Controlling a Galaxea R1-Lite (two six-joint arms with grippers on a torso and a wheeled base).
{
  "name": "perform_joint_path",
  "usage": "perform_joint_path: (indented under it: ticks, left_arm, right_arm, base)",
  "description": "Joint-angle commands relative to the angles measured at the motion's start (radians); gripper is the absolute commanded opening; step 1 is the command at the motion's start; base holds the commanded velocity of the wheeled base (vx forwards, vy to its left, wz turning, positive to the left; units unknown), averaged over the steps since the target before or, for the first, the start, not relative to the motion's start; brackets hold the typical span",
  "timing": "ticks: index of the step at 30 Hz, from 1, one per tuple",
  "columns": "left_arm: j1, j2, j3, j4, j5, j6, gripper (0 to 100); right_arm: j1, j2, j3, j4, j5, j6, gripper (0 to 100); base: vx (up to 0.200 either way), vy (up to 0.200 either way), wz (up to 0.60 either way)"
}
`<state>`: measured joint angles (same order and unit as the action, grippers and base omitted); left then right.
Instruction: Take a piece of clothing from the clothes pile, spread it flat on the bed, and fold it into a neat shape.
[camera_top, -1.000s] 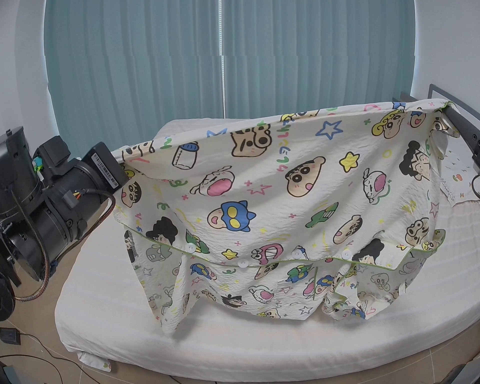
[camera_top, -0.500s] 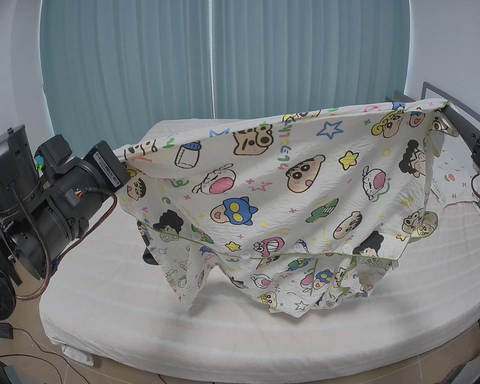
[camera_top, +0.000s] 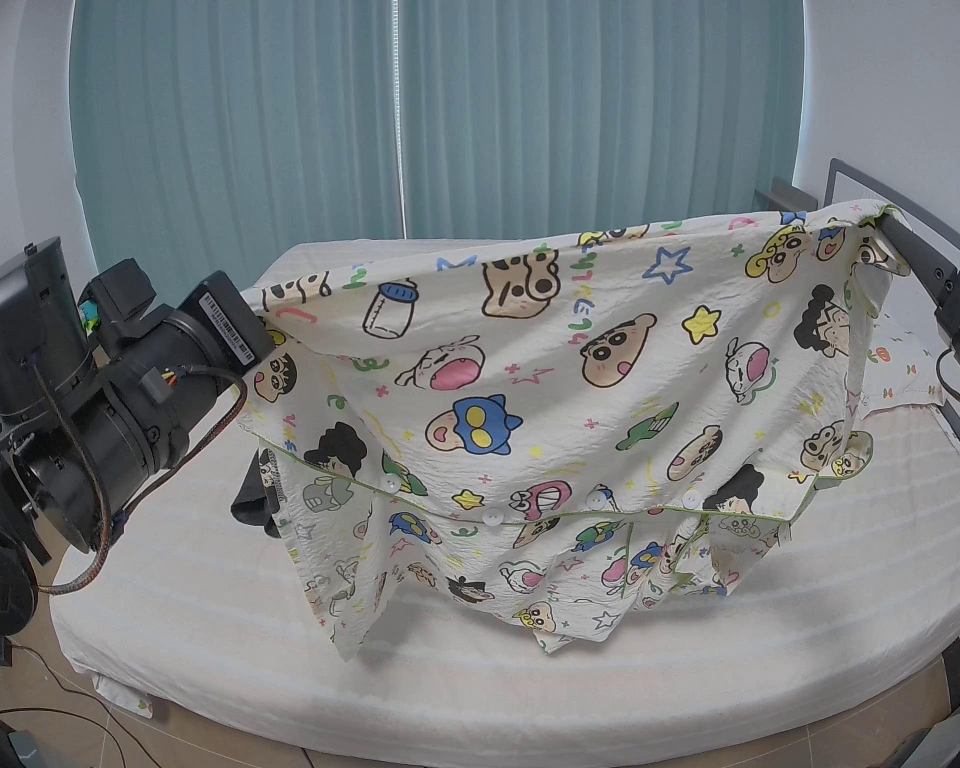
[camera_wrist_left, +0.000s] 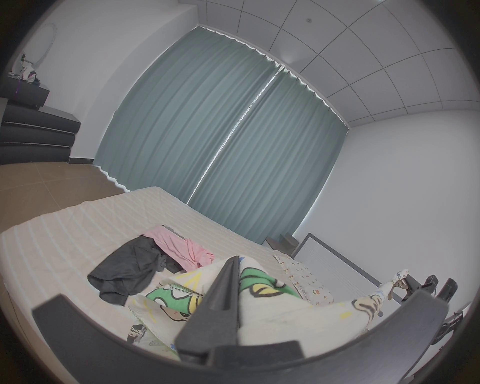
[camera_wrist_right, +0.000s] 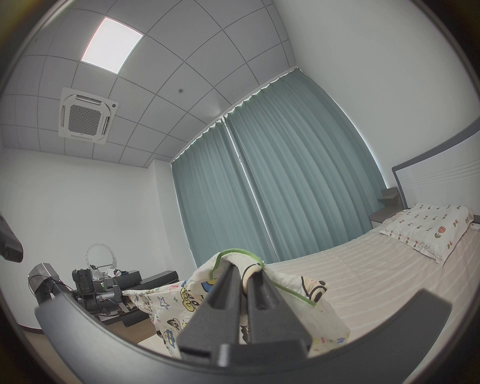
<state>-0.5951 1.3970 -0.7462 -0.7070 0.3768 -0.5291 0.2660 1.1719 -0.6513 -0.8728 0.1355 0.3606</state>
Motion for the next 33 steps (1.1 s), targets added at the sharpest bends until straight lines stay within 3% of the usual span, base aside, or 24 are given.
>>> perform_joint_path:
  ticks: [1, 33]
  left_arm:
    - [-0.005, 0.005, -0.001, 0.000, 0.001, 0.000, 0]
    - [-0.015, -0.004, 0.011, -0.002, 0.002, -0.002, 0]
  right_arm:
    - [0.001, 0.002, 0.001, 0.000, 0.001, 0.000, 0]
    - [0.009, -0.034, -0.008, 0.000, 0.009, 0.000, 0]
  base:
    - [0.000, -0.200, 0.00]
    - [0.000, -0.200, 0.00]
